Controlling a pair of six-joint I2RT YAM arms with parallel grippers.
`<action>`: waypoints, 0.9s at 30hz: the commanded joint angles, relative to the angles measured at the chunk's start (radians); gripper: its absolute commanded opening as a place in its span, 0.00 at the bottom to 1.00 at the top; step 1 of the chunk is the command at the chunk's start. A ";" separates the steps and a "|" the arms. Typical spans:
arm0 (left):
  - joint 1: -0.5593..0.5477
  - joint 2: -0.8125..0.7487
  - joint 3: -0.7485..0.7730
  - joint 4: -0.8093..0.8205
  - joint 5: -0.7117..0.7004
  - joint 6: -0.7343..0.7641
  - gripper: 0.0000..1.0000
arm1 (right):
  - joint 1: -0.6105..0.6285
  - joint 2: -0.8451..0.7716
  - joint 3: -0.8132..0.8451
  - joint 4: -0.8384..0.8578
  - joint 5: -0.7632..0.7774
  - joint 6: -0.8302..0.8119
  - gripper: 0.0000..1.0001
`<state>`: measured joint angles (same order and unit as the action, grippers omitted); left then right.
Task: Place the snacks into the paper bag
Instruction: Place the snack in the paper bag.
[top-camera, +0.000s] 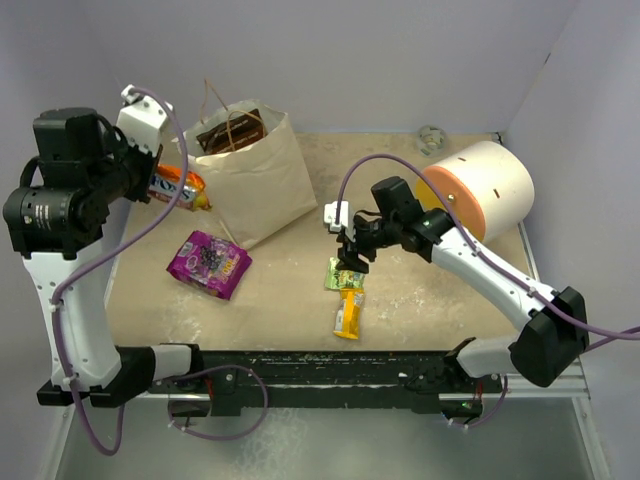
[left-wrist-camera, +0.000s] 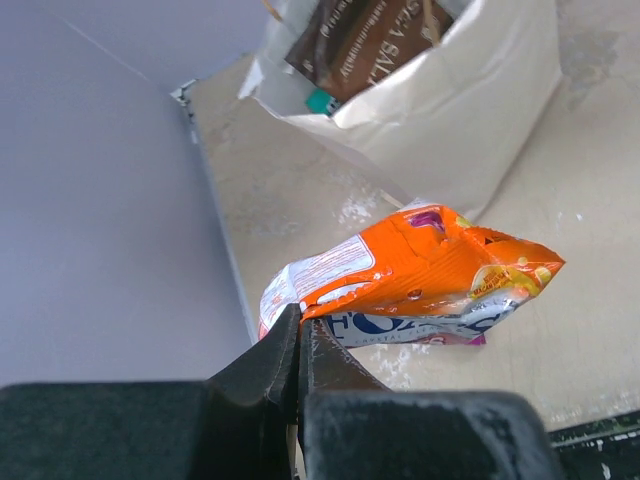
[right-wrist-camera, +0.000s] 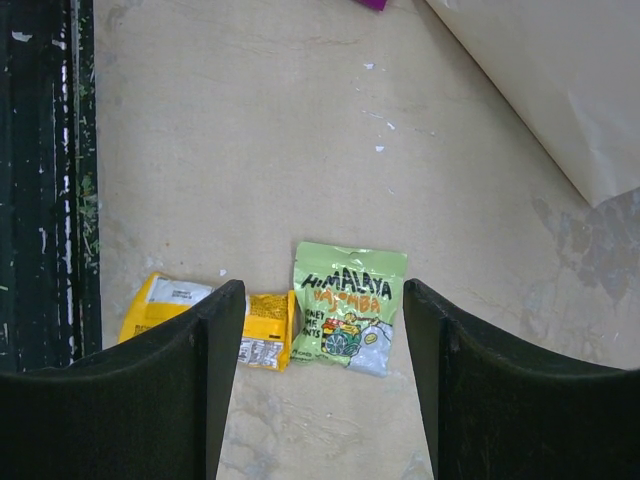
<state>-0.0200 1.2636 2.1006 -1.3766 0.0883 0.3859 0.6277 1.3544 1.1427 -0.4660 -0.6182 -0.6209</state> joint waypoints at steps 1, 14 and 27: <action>0.019 0.064 0.142 0.094 -0.063 -0.045 0.00 | -0.003 -0.029 -0.007 0.025 -0.009 0.007 0.67; 0.029 0.178 0.250 0.333 -0.209 -0.028 0.00 | -0.010 -0.018 -0.015 0.042 0.005 0.015 0.67; 0.029 0.375 0.346 0.491 -0.144 -0.054 0.00 | -0.017 -0.016 -0.026 0.064 0.023 0.012 0.67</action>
<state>0.0006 1.6161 2.3882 -1.0397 -0.0799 0.3721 0.6147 1.3529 1.1206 -0.4332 -0.6098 -0.6136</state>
